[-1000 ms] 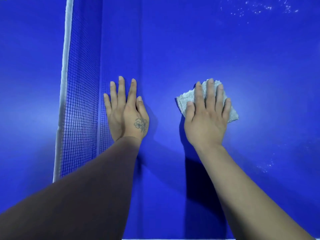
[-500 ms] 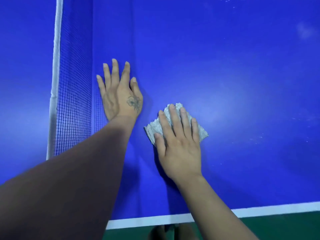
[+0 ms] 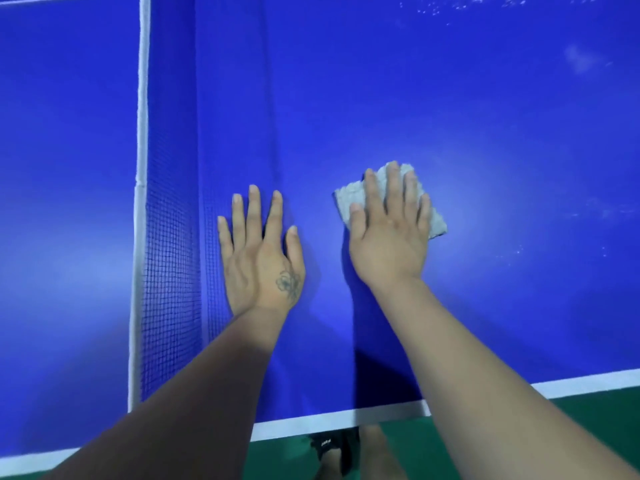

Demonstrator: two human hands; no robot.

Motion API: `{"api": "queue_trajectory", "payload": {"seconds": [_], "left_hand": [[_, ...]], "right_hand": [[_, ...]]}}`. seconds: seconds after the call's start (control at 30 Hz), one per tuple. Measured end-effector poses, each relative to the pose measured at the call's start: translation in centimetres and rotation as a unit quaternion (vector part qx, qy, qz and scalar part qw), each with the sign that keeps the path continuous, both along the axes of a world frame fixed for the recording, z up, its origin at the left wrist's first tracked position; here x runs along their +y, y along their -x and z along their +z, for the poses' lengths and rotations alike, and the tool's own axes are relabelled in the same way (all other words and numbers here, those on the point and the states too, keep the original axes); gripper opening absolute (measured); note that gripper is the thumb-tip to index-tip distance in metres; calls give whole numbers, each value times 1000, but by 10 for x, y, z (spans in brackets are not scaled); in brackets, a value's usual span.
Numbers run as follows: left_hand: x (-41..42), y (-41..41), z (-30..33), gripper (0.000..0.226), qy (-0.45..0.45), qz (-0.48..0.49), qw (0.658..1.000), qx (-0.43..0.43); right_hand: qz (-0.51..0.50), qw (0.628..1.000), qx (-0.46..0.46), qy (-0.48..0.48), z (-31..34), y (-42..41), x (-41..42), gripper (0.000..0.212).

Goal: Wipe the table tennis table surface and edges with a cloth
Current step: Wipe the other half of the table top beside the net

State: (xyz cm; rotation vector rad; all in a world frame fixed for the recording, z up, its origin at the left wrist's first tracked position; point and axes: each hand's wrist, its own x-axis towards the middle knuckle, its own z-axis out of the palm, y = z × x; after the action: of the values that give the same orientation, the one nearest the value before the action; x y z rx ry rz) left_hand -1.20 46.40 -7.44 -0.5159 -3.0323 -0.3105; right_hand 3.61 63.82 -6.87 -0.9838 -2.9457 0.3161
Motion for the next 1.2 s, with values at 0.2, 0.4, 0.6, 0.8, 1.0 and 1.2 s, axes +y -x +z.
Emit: {"api": "queue_trajectory", "payload": {"seconds": [0.2,0.4,0.6,0.8,1.0,1.2], "left_hand": [[1,0,2,59,-13,-2,1000,-4],[2,0,1,58,-21,0,1000,-6],[0,-1,5,59,-13,1,1000,2],[-1,0,2,59,-14,2,1000,4],[-1,-2,0,60,-30,-3,999,14],[-3,-2,3,61,-38,-7,999,5]], "right_hand": [[93,996,-8,15,6,-53,-66,58],[119,991,-26,47,16,-159,-82,59],[40,998,-53,21,13,-179,-31,60],[-32,999,-32,1,1,-78,-24,64],[70,997,-20,19,6,-86,-83,64],[113,993,-18,42,10,-171,-96,60]]}}
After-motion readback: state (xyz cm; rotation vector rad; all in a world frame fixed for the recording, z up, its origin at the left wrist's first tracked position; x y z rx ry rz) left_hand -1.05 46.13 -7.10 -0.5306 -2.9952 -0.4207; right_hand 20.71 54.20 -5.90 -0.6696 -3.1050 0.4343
